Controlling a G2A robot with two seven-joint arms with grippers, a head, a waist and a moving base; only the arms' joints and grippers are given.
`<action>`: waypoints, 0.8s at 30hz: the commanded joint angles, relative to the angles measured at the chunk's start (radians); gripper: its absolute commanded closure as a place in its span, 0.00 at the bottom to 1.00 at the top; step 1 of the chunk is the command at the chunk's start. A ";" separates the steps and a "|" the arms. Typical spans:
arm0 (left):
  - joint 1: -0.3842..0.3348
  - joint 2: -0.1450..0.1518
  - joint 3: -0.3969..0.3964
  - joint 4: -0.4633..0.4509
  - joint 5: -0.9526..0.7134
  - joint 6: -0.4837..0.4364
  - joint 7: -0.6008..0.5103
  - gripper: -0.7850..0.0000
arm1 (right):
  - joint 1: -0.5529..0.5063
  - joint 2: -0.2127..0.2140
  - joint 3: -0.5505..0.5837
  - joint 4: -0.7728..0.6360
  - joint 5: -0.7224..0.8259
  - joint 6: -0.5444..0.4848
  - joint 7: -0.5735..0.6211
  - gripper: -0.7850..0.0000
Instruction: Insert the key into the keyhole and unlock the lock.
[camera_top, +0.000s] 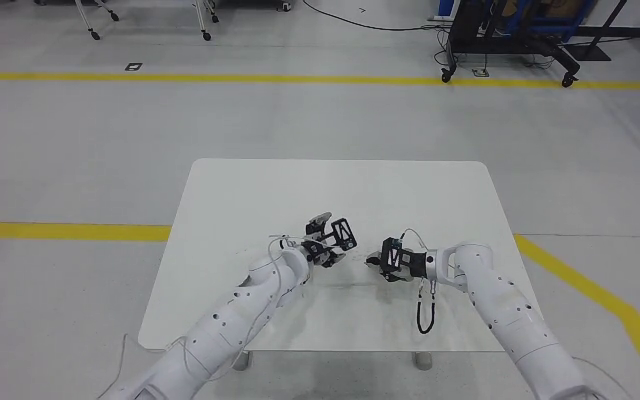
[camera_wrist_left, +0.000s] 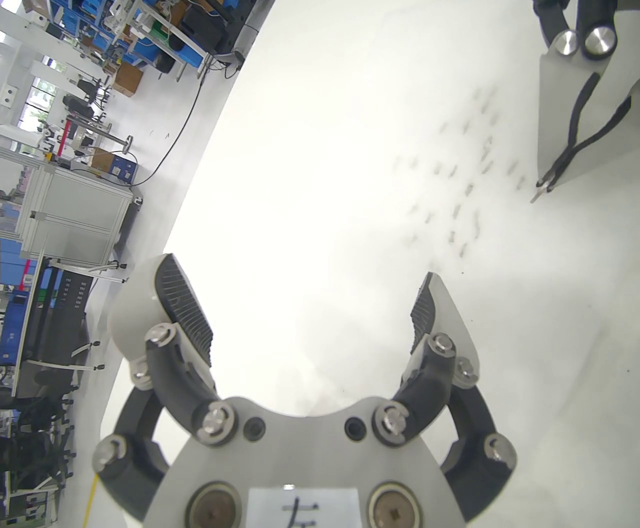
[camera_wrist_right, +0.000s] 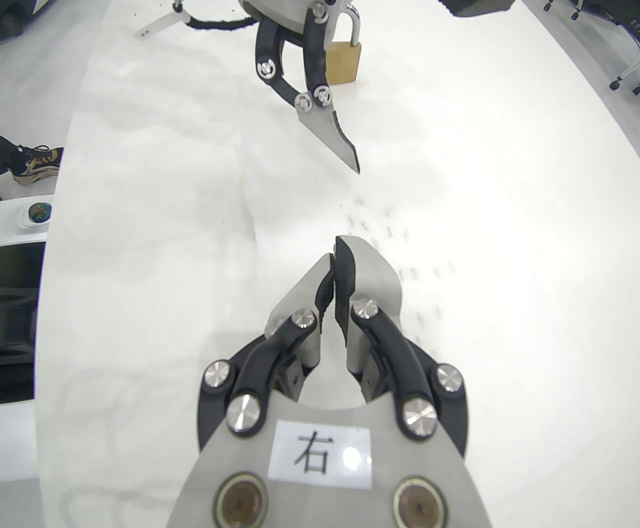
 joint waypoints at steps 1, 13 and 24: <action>-0.002 -0.004 0.003 0.010 0.001 -0.002 0.002 0.00 | 0.000 0.000 0.000 0.000 0.000 0.000 0.000 1.00; -0.015 -0.023 0.014 0.068 0.024 -0.015 0.008 0.00 | 0.000 0.000 0.000 0.000 0.000 0.000 0.000 1.00; -0.014 -0.028 -0.005 0.074 0.034 -0.030 0.012 0.00 | -0.046 0.012 0.066 -0.025 0.126 0.049 -0.071 1.00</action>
